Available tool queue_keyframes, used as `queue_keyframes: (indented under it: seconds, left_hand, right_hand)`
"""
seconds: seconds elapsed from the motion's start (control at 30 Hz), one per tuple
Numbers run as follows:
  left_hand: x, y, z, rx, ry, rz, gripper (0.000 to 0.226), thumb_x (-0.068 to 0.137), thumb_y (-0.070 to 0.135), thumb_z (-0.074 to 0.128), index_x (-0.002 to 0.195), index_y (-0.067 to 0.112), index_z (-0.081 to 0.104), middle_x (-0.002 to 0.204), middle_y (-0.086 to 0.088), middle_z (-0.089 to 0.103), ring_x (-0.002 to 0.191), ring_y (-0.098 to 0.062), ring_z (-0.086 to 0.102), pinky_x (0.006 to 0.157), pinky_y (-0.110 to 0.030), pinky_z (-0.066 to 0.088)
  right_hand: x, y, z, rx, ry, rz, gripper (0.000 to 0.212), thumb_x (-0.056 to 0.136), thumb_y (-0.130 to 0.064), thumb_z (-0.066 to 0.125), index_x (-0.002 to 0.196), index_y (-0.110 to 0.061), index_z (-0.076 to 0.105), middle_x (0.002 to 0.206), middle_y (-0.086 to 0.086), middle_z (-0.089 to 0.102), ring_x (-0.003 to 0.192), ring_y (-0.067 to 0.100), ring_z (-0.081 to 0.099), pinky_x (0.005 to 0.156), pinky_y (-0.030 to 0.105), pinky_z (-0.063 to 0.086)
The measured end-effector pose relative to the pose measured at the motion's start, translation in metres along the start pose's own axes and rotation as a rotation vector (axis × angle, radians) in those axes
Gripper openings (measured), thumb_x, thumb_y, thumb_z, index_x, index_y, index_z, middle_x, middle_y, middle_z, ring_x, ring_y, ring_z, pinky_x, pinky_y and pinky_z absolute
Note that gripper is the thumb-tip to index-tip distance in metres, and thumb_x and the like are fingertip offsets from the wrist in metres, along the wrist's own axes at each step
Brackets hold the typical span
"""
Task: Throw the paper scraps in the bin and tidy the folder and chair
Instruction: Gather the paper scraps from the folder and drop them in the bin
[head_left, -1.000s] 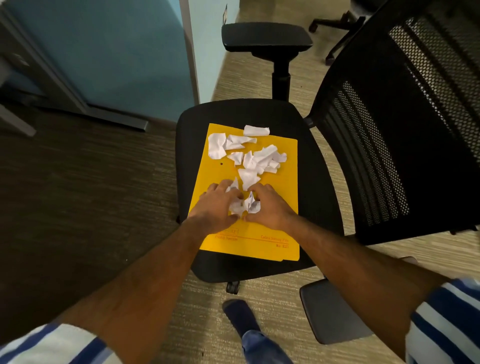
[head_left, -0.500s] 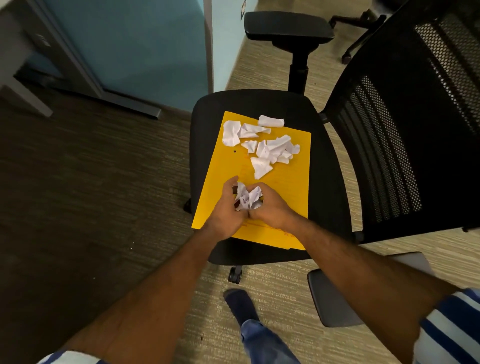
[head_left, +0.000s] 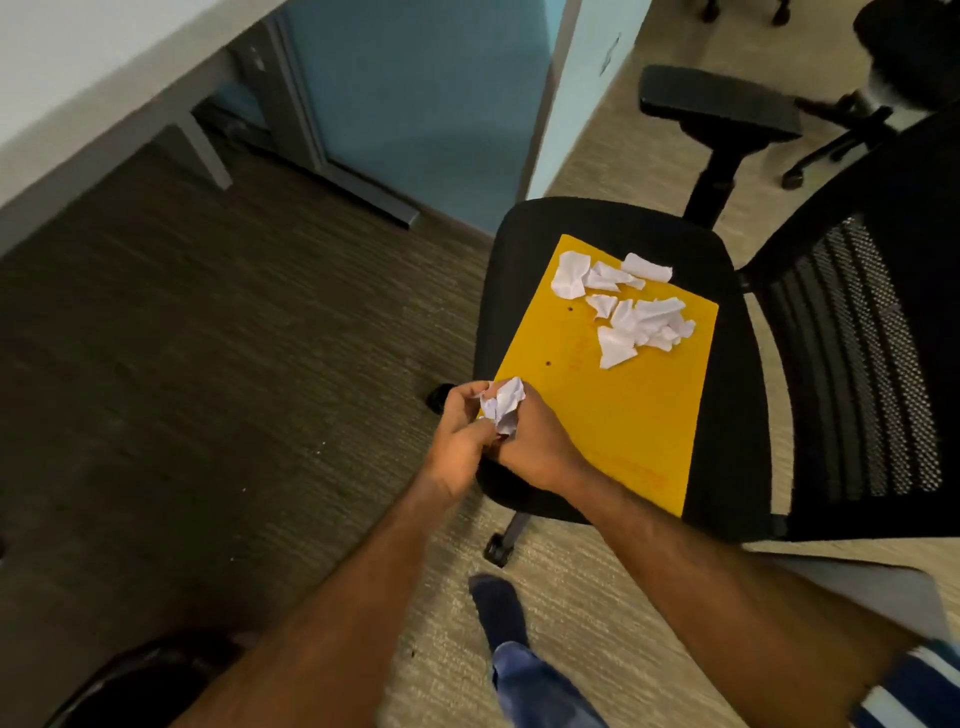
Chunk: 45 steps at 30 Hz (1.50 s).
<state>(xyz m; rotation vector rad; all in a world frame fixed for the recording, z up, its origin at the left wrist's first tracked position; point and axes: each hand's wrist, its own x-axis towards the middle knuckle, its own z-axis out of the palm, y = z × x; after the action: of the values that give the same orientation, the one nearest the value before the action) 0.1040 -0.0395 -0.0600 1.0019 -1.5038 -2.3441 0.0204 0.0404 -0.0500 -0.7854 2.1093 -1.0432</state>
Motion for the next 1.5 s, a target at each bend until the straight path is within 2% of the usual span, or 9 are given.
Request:
queue_keyframes:
  seconds: [0.2,0.37,0.57,0.7,0.87,0.97,1.27,1.37,1.5]
  left_hand:
    - [-0.041,-0.013,-0.067,-0.013,0.192,0.028,0.044,0.070,0.045,0.073,0.107,0.030,0.054,0.105,0.001,0.067,0.096,-0.011,0.067,0.077,-0.026,0.055]
    - [-0.083,-0.035,-0.130,-0.179,0.396,0.031,0.011,0.093,0.020,0.061,0.104,0.022,0.060,0.094,-0.002,0.067,0.085,-0.011,0.065,0.072,-0.025,0.053]
    - [-0.143,-0.055,-0.191,-0.401,0.658,0.006,0.015,0.097,0.013,0.052,0.109,0.014,0.062,0.092,-0.005,0.068,0.080,-0.014,0.065,0.068,-0.022,0.054]
    - [-0.189,-0.069,-0.233,-0.469,0.860,-0.075,0.016,0.094,0.009,0.053,0.087,0.013,0.067,0.081,-0.006,0.069,0.071,-0.016,0.064,0.061,-0.022,0.053]
    - [-0.254,-0.103,-0.281,-0.617,1.155,-0.265,0.020,0.088,0.013,0.058,0.101,0.000,0.067,0.102,-0.021,0.070,0.091,-0.035,0.068,0.085,-0.043,0.056]
    - [-0.291,-0.126,-0.303,-0.684,1.202,-0.321,0.019,0.089,0.017,0.058,0.100,0.004,0.067,0.107,-0.026,0.069,0.100,-0.041,0.067,0.094,-0.057,0.052]
    - [-0.365,-0.175,-0.361,-0.757,1.183,-0.410,0.020,0.094,0.027,0.055,0.094,0.008,0.064,0.091,-0.013,0.065,0.076,-0.027,0.061,0.075,-0.037,0.051]
    - [-0.376,-0.184,-0.376,-0.702,1.143,-0.429,0.037,0.097,0.034,0.049,0.122,0.008,0.059,0.103,-0.010,0.061,0.089,-0.027,0.059,0.087,-0.041,0.052]
    - [-0.388,-0.195,-0.387,-0.699,1.155,-0.443,0.026,0.097,0.028,0.052,0.113,0.009,0.060,0.081,-0.010,0.057,0.072,-0.022,0.055,0.061,-0.028,0.043]
  right_hand:
    - [-0.013,-0.033,0.075,-0.117,-0.164,-0.116,0.044,0.074,-0.009,0.068,0.115,-0.011,0.054,0.109,0.009,0.060,0.100,0.016,0.063,0.082,0.035,0.054]
    - [-0.036,-0.054,0.147,-0.297,-0.259,-0.188,0.052,0.077,-0.010,0.066,0.125,-0.012,0.048,0.120,0.007,0.048,0.106,0.020,0.057,0.086,0.036,0.052]
    - [-0.073,-0.077,0.236,-0.346,-0.335,-0.246,0.049,0.078,-0.009,0.065,0.125,-0.012,0.053,0.117,0.006,0.048,0.102,0.022,0.057,0.081,0.033,0.051]
    - [-0.102,-0.091,0.294,-0.291,-0.426,-0.268,0.048,0.075,-0.005,0.067,0.122,-0.010,0.058,0.113,0.010,0.050,0.100,0.024,0.059,0.084,0.036,0.051]
    - [-0.145,-0.092,0.369,-0.375,-0.608,-0.220,0.039,0.078,-0.011,0.067,0.116,-0.006,0.063,0.117,0.014,0.057,0.106,0.028,0.059,0.091,0.034,0.049]
    - [-0.170,-0.088,0.411,-0.426,-0.733,-0.229,0.032,0.078,-0.020,0.065,0.109,-0.011,0.067,0.109,0.013,0.069,0.103,0.028,0.064,0.086,0.036,0.051]
    - [-0.220,-0.064,0.492,-0.487,-0.924,-0.216,0.047,0.079,-0.036,0.065,0.122,-0.021,0.057,0.124,0.010,0.061,0.113,0.028,0.060,0.095,0.040,0.051]
    - [-0.217,-0.058,0.497,-0.459,-0.936,-0.188,0.058,0.079,-0.026,0.070,0.133,-0.015,0.051,0.133,0.011,0.057,0.123,0.028,0.054,0.104,0.038,0.044]
    - [-0.202,-0.048,0.490,-0.511,-0.904,-0.162,0.058,0.075,-0.008,0.066,0.132,-0.008,0.051,0.131,0.014,0.058,0.122,0.030,0.054,0.100,0.031,0.044]
